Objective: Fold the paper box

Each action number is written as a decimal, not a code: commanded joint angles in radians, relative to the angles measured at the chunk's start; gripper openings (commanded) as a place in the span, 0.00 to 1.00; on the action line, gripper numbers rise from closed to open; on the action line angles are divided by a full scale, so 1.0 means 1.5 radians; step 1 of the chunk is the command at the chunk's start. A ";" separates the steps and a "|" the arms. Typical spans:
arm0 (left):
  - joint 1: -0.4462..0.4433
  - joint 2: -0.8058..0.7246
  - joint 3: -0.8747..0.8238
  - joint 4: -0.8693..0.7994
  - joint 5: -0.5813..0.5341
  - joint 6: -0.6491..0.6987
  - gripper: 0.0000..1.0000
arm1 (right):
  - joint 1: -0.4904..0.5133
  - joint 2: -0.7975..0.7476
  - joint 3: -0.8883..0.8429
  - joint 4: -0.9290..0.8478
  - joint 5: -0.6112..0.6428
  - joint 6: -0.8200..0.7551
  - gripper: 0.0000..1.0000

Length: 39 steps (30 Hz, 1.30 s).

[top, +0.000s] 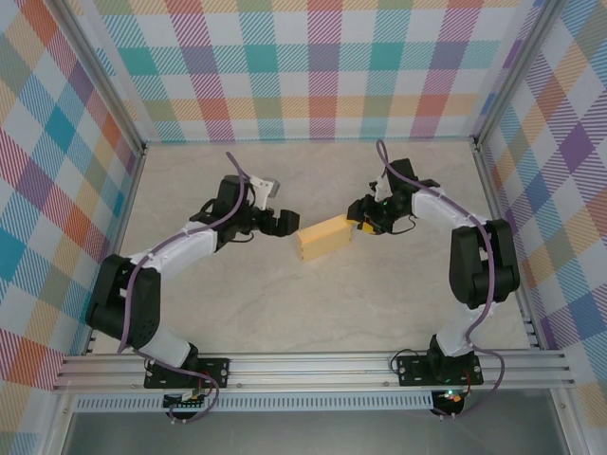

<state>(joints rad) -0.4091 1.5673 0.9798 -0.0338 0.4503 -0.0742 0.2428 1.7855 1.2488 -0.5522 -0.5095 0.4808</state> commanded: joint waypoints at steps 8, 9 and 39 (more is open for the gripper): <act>-0.019 0.054 -0.030 -0.043 -0.019 0.057 1.00 | 0.001 0.032 -0.040 -0.044 0.128 -0.014 0.49; -0.021 0.057 -0.032 -0.051 -0.043 0.063 1.00 | 0.001 0.031 -0.039 -0.046 0.131 -0.015 0.49; -0.118 0.059 -0.089 0.000 -0.256 0.119 1.00 | 0.091 -0.051 0.100 -0.182 0.072 0.505 0.88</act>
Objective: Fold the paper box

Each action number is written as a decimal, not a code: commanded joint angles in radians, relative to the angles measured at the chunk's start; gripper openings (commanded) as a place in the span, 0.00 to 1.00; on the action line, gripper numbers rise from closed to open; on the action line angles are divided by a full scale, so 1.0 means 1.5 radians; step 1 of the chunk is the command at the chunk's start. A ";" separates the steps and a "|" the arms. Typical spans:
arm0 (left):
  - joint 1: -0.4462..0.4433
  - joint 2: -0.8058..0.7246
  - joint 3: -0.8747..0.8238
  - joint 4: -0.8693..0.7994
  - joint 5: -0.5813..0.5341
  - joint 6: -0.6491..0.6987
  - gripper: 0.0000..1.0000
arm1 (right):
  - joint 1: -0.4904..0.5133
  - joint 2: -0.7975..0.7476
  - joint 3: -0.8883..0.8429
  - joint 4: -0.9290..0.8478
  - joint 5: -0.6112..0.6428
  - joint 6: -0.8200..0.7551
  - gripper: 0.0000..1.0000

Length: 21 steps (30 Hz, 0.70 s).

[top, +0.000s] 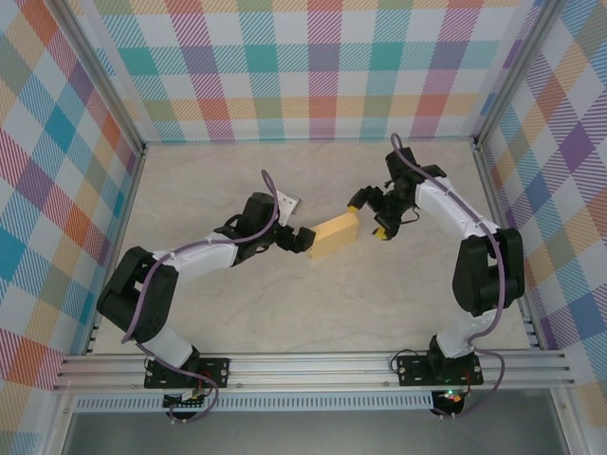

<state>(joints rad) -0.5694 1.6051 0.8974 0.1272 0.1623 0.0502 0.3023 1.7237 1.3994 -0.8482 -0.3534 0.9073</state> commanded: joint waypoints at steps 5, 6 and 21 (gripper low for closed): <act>-0.012 0.034 -0.038 -0.100 -0.063 0.033 1.00 | 0.112 0.062 0.034 0.062 -0.017 0.375 0.88; -0.012 0.033 -0.040 -0.097 -0.062 0.033 1.00 | 0.115 0.075 0.033 0.078 -0.013 0.396 0.88; -0.012 -0.079 0.079 -0.211 0.024 -0.009 1.00 | 0.125 0.126 -0.018 0.207 0.020 0.383 0.60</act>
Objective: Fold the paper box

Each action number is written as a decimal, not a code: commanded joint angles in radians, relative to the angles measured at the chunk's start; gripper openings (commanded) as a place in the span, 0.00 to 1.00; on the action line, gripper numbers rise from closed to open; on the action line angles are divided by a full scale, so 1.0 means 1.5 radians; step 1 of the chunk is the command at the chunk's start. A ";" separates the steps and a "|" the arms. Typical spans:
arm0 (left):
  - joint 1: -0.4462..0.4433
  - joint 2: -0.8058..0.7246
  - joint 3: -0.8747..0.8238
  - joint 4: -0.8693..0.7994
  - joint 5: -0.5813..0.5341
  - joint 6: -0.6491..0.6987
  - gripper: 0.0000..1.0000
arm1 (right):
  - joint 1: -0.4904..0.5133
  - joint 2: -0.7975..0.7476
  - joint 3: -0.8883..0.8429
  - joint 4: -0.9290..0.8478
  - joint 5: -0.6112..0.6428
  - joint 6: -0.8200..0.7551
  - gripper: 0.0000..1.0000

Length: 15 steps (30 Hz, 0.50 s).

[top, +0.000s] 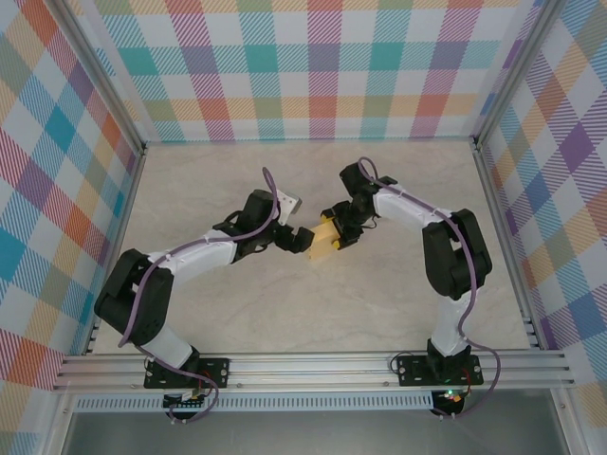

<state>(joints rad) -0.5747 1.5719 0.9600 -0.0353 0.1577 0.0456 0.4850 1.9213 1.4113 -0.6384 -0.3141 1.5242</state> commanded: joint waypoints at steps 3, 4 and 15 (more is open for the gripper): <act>-0.002 -0.117 0.054 -0.094 -0.005 -0.022 1.00 | 0.003 -0.033 -0.105 0.254 -0.032 -0.079 0.60; 0.003 -0.133 0.054 -0.092 -0.028 -0.024 1.00 | 0.002 -0.044 -0.141 0.337 -0.047 -0.085 0.59; 0.161 -0.215 -0.033 -0.058 -0.336 -0.160 1.00 | -0.006 -0.023 -0.301 0.630 -0.174 -0.150 0.77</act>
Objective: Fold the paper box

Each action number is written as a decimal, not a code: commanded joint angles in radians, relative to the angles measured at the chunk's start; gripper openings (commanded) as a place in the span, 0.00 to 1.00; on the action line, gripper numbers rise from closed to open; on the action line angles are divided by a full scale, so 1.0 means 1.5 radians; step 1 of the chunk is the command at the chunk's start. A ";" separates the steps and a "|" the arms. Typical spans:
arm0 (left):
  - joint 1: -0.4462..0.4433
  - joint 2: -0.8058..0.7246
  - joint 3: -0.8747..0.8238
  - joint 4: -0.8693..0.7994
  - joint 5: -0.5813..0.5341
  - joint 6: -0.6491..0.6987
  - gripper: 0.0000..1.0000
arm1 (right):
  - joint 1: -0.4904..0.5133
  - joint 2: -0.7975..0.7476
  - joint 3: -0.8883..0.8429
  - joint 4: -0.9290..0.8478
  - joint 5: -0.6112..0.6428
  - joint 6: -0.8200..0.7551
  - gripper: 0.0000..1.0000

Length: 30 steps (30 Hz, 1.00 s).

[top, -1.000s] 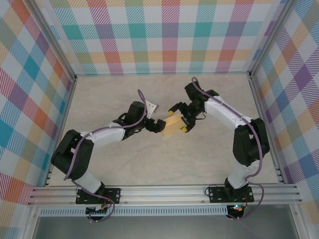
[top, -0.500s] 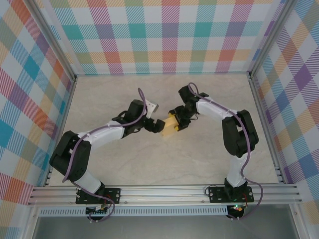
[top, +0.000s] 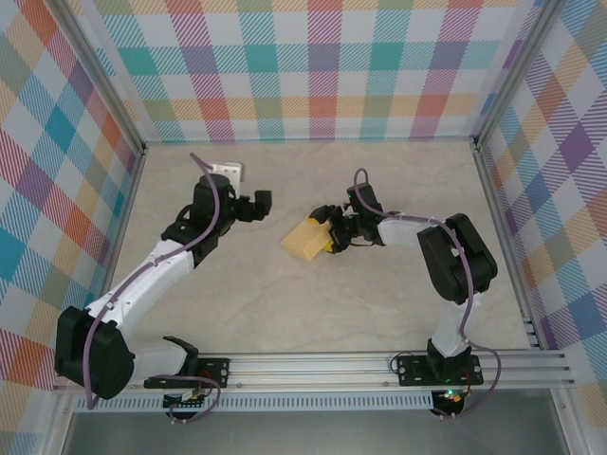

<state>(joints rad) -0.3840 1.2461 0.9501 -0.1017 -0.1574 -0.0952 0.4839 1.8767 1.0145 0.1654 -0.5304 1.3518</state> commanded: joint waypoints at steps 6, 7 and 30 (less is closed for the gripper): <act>0.119 0.001 -0.066 -0.010 -0.163 -0.084 1.00 | -0.040 -0.082 -0.072 -0.080 0.012 -0.168 0.86; 0.129 0.002 -0.071 -0.010 -0.174 -0.085 1.00 | -0.045 -0.098 -0.069 -0.127 0.028 -0.197 0.88; 0.227 0.045 -0.366 0.481 0.073 0.058 1.00 | -0.204 -0.464 -0.262 0.099 0.453 -0.983 1.00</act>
<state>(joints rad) -0.0551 1.2732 0.4709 0.3367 -0.1024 -0.0132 0.2234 1.1732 0.7414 0.0624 0.0803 0.0757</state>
